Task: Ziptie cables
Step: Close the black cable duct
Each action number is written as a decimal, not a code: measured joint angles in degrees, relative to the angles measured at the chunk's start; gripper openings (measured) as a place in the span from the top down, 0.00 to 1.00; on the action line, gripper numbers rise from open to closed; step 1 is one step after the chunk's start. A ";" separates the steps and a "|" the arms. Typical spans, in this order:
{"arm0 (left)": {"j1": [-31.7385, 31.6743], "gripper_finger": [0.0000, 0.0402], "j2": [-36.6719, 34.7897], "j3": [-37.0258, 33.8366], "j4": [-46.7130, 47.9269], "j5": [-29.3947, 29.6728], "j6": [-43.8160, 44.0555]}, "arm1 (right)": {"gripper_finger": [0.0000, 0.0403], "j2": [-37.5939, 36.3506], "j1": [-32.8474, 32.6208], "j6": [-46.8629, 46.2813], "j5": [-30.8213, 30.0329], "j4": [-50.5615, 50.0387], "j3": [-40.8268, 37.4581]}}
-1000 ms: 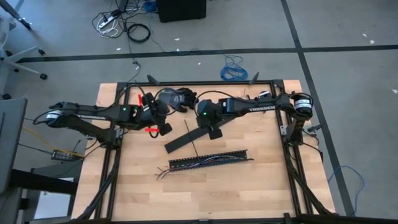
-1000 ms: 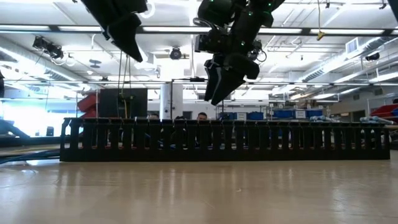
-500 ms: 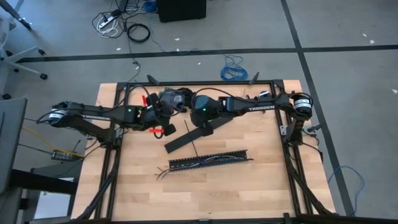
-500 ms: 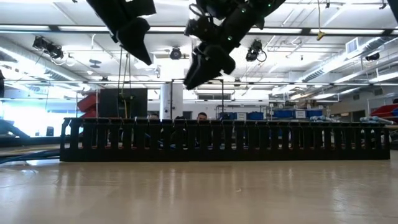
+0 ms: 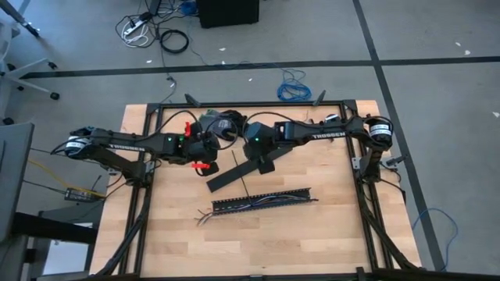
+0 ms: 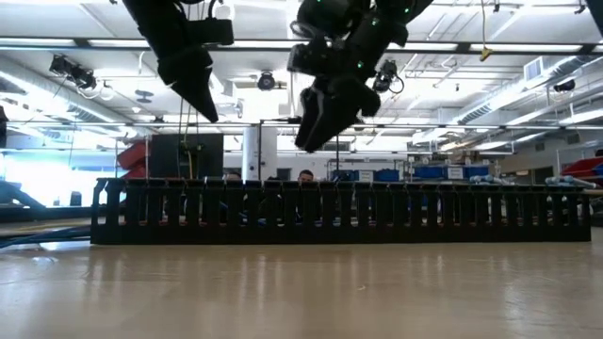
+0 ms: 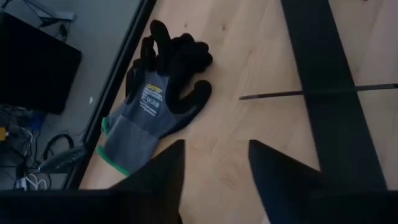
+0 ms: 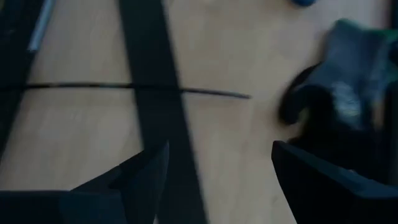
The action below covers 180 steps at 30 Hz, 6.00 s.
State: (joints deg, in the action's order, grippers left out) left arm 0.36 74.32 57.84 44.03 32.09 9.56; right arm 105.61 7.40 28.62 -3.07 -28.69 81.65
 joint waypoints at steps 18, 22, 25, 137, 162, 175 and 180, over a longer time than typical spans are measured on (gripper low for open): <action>0.00 0.43 -6.64 -12.19 -7.01 2.54 5.71 | 0.31 7.86 -0.48 7.16 3.64 -2.04 -0.20; 0.00 0.43 -6.56 -12.62 -7.61 1.94 5.74 | 0.30 7.93 0.57 5.75 6.81 -2.09 -0.20; 0.05 0.43 -6.55 -14.19 -13.30 -3.43 4.68 | 0.30 8.55 1.40 5.70 6.94 -1.76 -0.22; 30.95 0.64 -7.23 -17.59 21.03 -33.26 40.59 | 0.37 8.10 6.85 2.62 5.49 -7.19 -0.22; 24.07 0.57 -9.29 -17.46 -8.96 -2.16 11.43 | 0.36 10.38 5.05 5.78 11.92 3.80 -0.11; 22.86 0.57 -9.29 -17.68 -10.37 -2.22 8.61 | 0.33 11.69 5.75 7.08 11.43 2.84 -0.20; 22.86 0.57 -9.29 -17.68 -10.45 -2.36 8.63 | 0.33 13.08 6.46 7.16 12.00 2.25 -0.07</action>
State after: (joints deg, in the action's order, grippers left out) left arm 23.22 65.04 40.16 33.58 29.74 18.20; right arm 118.69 13.86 35.78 8.94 -26.44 81.58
